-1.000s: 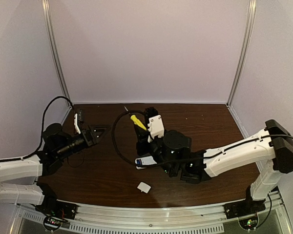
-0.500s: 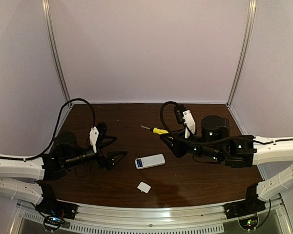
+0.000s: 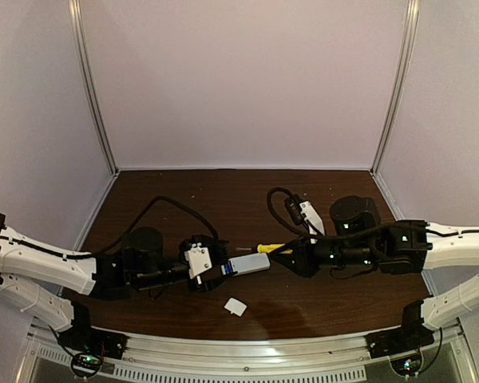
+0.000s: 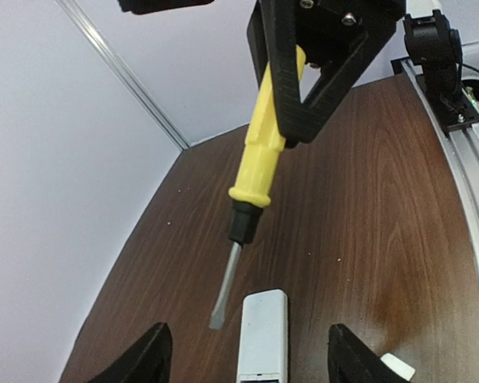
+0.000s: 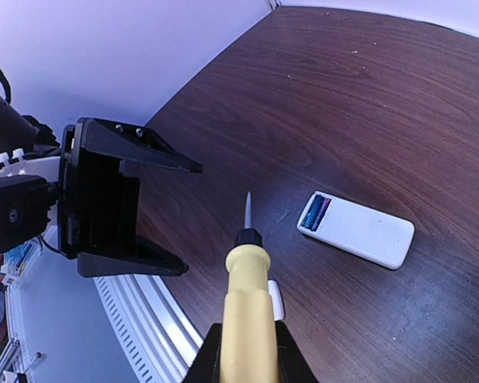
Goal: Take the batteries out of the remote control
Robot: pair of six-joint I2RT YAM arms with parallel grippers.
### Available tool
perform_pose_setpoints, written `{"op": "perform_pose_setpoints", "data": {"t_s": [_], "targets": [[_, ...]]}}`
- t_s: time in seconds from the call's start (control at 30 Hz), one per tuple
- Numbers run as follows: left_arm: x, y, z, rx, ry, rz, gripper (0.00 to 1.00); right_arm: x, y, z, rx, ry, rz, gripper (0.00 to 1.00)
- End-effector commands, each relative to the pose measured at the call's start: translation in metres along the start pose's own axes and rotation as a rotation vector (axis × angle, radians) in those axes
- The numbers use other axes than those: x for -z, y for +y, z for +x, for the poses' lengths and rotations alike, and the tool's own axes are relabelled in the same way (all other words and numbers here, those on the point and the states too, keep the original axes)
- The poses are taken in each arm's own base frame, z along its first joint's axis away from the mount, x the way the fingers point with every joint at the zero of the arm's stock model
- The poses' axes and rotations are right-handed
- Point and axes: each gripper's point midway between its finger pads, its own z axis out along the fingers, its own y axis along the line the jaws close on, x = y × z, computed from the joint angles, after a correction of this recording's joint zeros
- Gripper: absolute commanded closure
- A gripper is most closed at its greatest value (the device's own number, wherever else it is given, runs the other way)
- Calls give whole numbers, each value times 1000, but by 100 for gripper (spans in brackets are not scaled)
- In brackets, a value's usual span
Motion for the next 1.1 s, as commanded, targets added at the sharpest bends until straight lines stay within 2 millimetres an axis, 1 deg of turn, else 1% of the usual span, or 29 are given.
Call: {"op": "perform_pose_setpoints", "data": {"t_s": [0.0,0.2,0.33,0.43,0.67,0.9,1.07], "targets": [[-11,0,-23,-156,-63,25,34,1,7,17,-22,87,-46,100],[-25,-11,-31,-187,-89,90,47,-3,16,20,-20,106,-88,100],[-39,-17,-27,-204,-68,120,55,-7,18,22,-16,119,-89,100],[-47,-22,-25,-220,-54,129,58,-9,20,23,-15,125,-94,100],[-57,-28,-17,-227,-27,149,78,-13,21,24,-13,127,-93,100],[-58,-35,-11,-229,-11,159,100,-16,20,24,-14,122,-85,100],[-55,-38,-5,-220,2,156,100,-20,14,26,-21,110,-61,100]]}}
